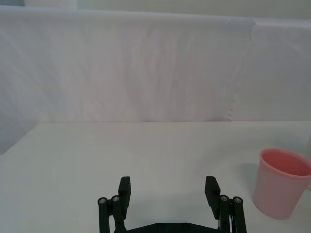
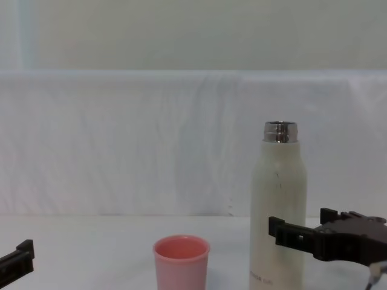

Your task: Grasp the thermos with one hand and pour water into the cup lid.

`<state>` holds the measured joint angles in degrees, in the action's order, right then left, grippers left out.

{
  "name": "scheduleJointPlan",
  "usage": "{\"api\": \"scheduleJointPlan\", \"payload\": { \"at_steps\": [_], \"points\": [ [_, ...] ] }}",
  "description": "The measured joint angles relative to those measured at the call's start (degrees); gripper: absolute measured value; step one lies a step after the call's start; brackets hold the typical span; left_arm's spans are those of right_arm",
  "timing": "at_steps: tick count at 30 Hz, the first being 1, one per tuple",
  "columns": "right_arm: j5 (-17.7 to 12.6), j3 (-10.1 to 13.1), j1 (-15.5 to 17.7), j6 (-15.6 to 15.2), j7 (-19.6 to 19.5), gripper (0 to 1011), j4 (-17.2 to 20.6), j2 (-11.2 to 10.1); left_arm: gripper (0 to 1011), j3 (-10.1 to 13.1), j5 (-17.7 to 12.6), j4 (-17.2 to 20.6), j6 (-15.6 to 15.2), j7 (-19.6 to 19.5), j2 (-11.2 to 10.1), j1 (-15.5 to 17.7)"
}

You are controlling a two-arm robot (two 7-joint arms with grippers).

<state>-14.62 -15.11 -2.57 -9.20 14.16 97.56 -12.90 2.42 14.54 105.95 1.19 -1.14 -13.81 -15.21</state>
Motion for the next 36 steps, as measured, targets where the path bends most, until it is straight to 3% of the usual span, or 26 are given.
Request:
{"api": "scheduleJointPlan", "payload": {
  "at_steps": [11,25,36],
  "points": [
    [-0.8,-1.5,3.1,3.0,1.2,1003,1.9,-1.6,1001,0.0,0.0,0.0,0.0,0.0,0.0,0.0],
    [-2.7,-3.3,2.6,5.4,2.3,1003,-0.6,-1.0,1001,0.0,0.0,0.0,0.0,0.0,0.0,0.0],
    [-2.8,-3.2,2.6,5.4,2.3,1003,-0.6,-1.0,1001,0.0,0.0,0.0,0.0,0.0,0.0,0.0]
  ]
}}
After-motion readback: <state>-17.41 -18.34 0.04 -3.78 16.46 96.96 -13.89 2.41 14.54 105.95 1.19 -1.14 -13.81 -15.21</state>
